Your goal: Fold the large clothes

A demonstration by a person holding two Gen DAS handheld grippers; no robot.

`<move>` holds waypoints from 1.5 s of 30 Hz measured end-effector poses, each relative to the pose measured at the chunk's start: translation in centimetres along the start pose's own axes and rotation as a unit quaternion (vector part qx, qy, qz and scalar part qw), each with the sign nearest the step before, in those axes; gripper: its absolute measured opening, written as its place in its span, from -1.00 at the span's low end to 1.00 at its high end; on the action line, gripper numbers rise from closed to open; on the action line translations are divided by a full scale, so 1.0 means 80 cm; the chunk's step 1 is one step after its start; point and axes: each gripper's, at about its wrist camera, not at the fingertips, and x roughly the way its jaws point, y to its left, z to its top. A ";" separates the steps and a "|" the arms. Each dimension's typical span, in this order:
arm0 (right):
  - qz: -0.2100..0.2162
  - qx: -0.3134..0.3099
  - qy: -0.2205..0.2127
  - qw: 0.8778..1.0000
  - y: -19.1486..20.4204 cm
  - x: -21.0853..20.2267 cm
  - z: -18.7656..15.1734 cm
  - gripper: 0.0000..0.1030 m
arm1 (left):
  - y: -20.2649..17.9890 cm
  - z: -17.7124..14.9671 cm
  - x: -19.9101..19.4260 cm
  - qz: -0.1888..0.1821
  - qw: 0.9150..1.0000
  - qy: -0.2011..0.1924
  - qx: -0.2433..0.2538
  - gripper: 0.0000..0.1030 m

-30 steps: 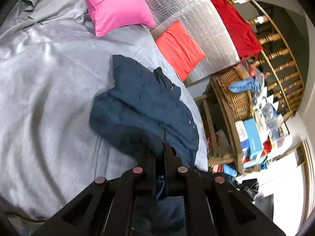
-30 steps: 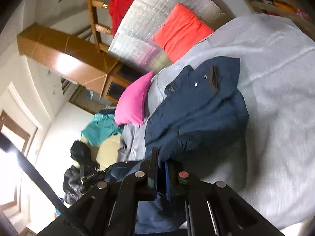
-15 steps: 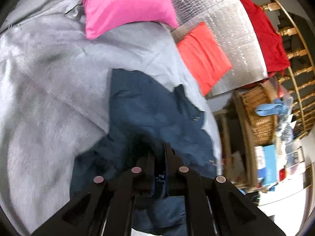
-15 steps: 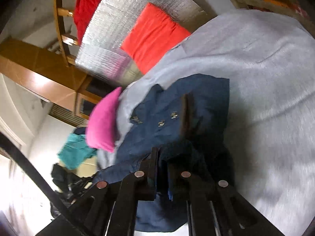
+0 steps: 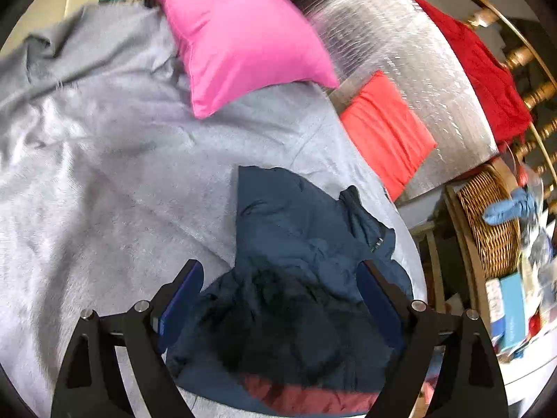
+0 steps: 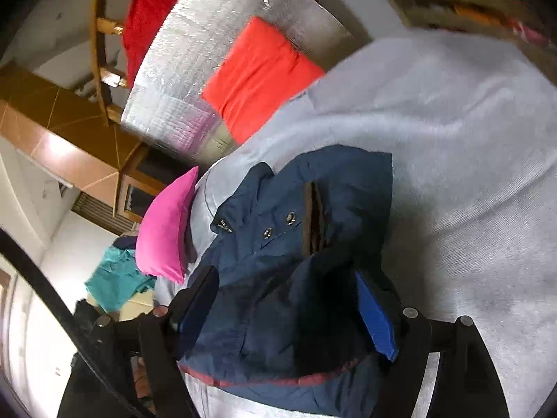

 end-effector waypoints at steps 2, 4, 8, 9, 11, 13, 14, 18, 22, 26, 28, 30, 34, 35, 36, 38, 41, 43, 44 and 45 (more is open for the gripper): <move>0.004 -0.008 -0.018 1.000 0.009 -0.012 -0.010 0.57 | -0.030 -0.027 -0.012 -0.005 0.998 -0.010 0.059 0.74; 0.024 -0.023 -0.014 0.999 0.019 -0.017 -0.028 0.57 | -0.052 -0.057 -0.014 0.006 0.994 -0.009 0.112 0.74; 0.041 0.016 -0.023 0.999 0.012 -0.033 -0.078 0.57 | -0.058 -0.096 -0.009 0.000 0.993 0.007 0.115 0.74; 0.051 0.037 -0.026 0.998 0.008 -0.034 -0.092 0.57 | -0.058 -0.103 -0.008 -0.004 0.995 0.002 0.104 0.74; 0.066 0.052 -0.009 0.996 0.008 -0.028 -0.110 0.55 | -0.056 -0.116 -0.001 -0.019 0.996 0.017 0.084 0.74; 0.033 0.029 -0.007 0.999 0.019 -0.022 -0.124 0.51 | -0.059 -0.127 0.013 -0.022 0.995 0.057 0.078 0.74; 0.022 0.017 -0.008 1.000 0.025 -0.021 -0.128 0.51 | -0.059 -0.134 0.013 -0.026 0.995 0.063 0.075 0.74; 0.024 0.029 0.028 0.999 0.019 0.003 -0.137 0.49 | -0.051 -0.145 0.027 -0.028 0.994 0.089 0.055 0.74; 0.024 0.076 0.022 0.997 -0.004 0.017 -0.127 0.19 | -0.042 -0.132 0.047 -0.024 0.996 0.081 0.022 0.73; -0.007 0.102 0.023 0.995 -0.024 0.025 -0.117 -0.61 | -0.032 -0.124 0.053 -0.018 0.996 0.092 -0.005 -0.24; -0.016 0.090 0.011 0.996 -0.020 0.017 -0.112 -0.82 | -0.028 -0.119 0.049 -0.045 0.994 0.095 -0.025 -0.54; -0.014 0.066 -0.009 0.998 -0.007 0.003 -0.108 -0.89 | -0.029 -0.115 0.037 -0.068 0.993 0.088 -0.034 -0.68; -0.022 0.004 -0.040 0.999 0.030 -0.020 -0.103 -0.94 | -0.051 -0.096 0.016 -0.074 0.995 0.062 -0.010 -0.77; -0.019 -0.005 -0.045 0.999 0.039 -0.024 -0.097 -0.94 | -0.057 -0.086 0.012 -0.079 0.995 0.057 -0.009 -0.78; -0.016 -0.014 -0.052 0.998 0.046 -0.027 -0.089 -0.95 | -0.063 -0.079 0.010 -0.083 0.995 0.051 -0.007 -0.78; 0.005 -0.010 -0.054 0.998 0.059 -0.026 -0.068 -0.95 | -0.080 -0.053 0.005 -0.088 0.995 0.038 -0.002 -0.78; 0.015 -0.030 -0.060 0.998 0.081 -0.025 -0.038 -0.95 | -0.112 -0.020 0.004 -0.078 0.996 0.019 0.037 -0.78; 0.010 -0.044 -0.057 0.997 0.094 -0.013 -0.021 -0.95 | -0.123 -0.009 0.013 -0.068 0.996 0.018 0.046 -0.78; 0.005 -0.051 -0.060 0.997 0.099 -0.007 -0.014 -0.95 | -0.127 -0.001 0.024 -0.066 0.997 0.020 0.046 -0.78; 0.005 -0.055 -0.060 0.997 0.099 0.001 -0.008 -0.95 | -0.128 0.005 0.035 -0.063 0.997 0.021 0.046 -0.78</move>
